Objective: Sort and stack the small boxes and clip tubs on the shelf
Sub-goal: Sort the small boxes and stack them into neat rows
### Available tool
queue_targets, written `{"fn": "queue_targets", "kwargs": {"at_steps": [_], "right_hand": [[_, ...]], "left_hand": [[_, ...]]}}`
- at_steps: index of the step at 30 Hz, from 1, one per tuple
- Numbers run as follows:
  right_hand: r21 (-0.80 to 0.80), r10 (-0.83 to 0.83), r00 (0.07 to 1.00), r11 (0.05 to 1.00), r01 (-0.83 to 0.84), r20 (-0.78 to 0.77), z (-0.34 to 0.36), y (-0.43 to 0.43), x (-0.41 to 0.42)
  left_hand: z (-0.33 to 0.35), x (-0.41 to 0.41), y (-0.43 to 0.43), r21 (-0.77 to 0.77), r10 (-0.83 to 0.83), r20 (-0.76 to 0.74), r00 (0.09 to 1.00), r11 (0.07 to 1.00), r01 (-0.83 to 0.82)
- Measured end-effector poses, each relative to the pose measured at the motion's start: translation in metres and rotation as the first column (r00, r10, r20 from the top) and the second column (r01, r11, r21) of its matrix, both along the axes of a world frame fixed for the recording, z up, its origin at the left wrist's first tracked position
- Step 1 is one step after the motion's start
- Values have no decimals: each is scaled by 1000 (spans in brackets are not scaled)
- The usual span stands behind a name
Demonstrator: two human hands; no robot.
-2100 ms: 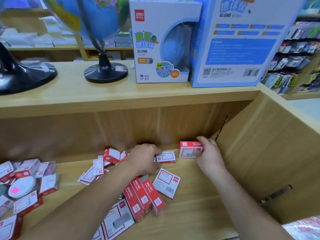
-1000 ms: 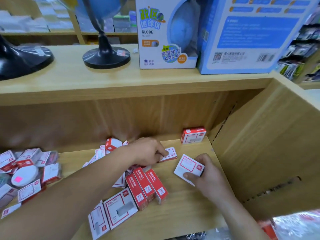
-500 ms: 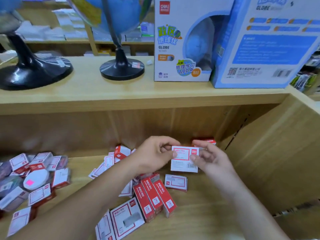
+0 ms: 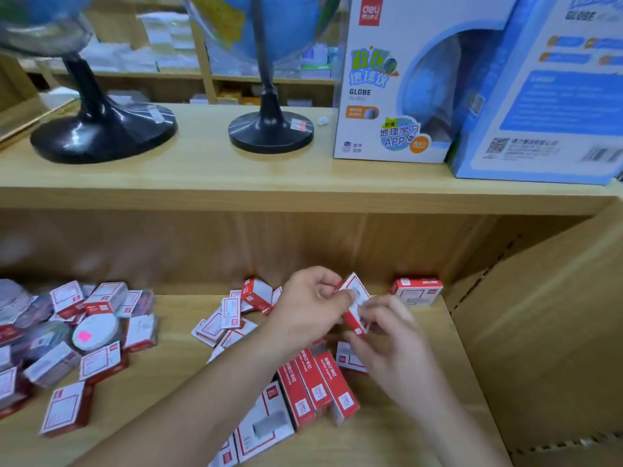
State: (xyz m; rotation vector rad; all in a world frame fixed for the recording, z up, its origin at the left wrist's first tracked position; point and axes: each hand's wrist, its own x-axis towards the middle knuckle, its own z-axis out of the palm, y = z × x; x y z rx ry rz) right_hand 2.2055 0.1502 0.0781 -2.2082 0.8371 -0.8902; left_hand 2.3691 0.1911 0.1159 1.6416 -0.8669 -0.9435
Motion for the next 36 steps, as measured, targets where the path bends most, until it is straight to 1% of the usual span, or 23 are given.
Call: {"fn": "queue_targets", "kwargs": {"at_steps": [1, 3, 5, 7, 8, 9, 11, 13, 14, 15, 16, 18, 19, 20, 22, 23, 25, 26, 28, 29, 32, 34, 36], "right_hand": [[62, -8, 997, 998, 4, 71, 0, 1, -1], [198, -142, 980, 974, 114, 137, 1, 0, -6], [346, -264, 964, 909, 232, 46, 6, -6, -13], [603, -230, 973, 781, 163, 35, 12, -11, -15], [691, -204, 975, 717, 89, 86, 15, -12, -14], [727, -203, 970, 686, 45, 131, 18, -12, -13], [733, -223, 959, 680, 25, 175, 23, -13, -14], [744, -250, 948, 668, 21, 197, 23, -16, -16], [733, -257, 946, 679, 31, 198, 22, -18, -17], [698, -257, 948, 714, 56, 187, 21, -19, -17], [617, -245, 955, 781, 94, 166, 18, -20, -18], [344, -183, 980, 927, 147, 75, 15, -25, -22], [201, -148, 989, 969, 142, 14, 14, -27, -23], [75, -130, 990, 988, 134, -52, 16, -29, -23], [-62, -130, 979, 991, 121, -157, 19, -35, -19], [-57, -138, 976, 990, 130, -167, 20, -35, -16], [75, -182, 981, 980, 187, -64, 18, -33, -14], [110, -225, 974, 968, 225, -12, 14, -34, -15], [51, -315, 949, 948, 314, 20, -1, -36, -21], [60, -352, 936, 934, 351, 4, -10, -38, -24], [313, -390, 906, 851, 422, -163, -27, -44, -28], [322, -393, 889, 832, 452, -233, -34, -49, -26], [303, -404, 882, 832, 465, -243, -36, -54, -23]], "left_hand": [[-4, 6, 2, -11, -16, 21, 1000, 1000, 16], [-5, 17, 6, 5, -80, 42, 996, 997, 80], [-3, 22, 10, 8, -147, 32, 989, 989, 147], [-1, 23, 10, 0, -197, 21, 980, 980, 197], [1, 23, 9, -5, -221, 11, 975, 975, 221], [2, 21, 8, -12, -241, 5, 970, 970, 241], [5, 19, 4, -11, -239, 30, 971, 971, 239], [5, 19, -1, 25, -252, 169, 953, 968, 251], [5, 19, -4, 43, -283, 272, 920, 958, 282], [6, 20, -6, 68, -315, 392, 864, 947, 314], [6, 20, -8, 102, -328, 536, 778, 940, 326], [2, 21, -13, 130, -280, 803, 527, 944, 302], [0, 20, -14, 96, -251, 849, 466, 939, 331], [-3, 17, -15, 53, -250, 846, 471, 918, 393], [-9, 7, -20, -21, -294, 768, 569, 877, 481], [-12, 4, -22, -29, -306, 734, 607, 878, 477], [-17, 5, -26, -16, -322, 696, 642, 887, 461], [-20, 8, -28, 2, -326, 708, 626, 888, 460], [-25, 14, -28, 46, -312, 757, 575, 902, 429], [-26, 16, -29, 66, -297, 770, 565, 918, 392], [-30, 16, -39, 105, -258, 788, 560, 951, 291], [-34, 13, -49, 133, -251, 815, 522, 958, 254], [-40, 9, -53, 176, -257, 860, 441, 960, 217]]}}
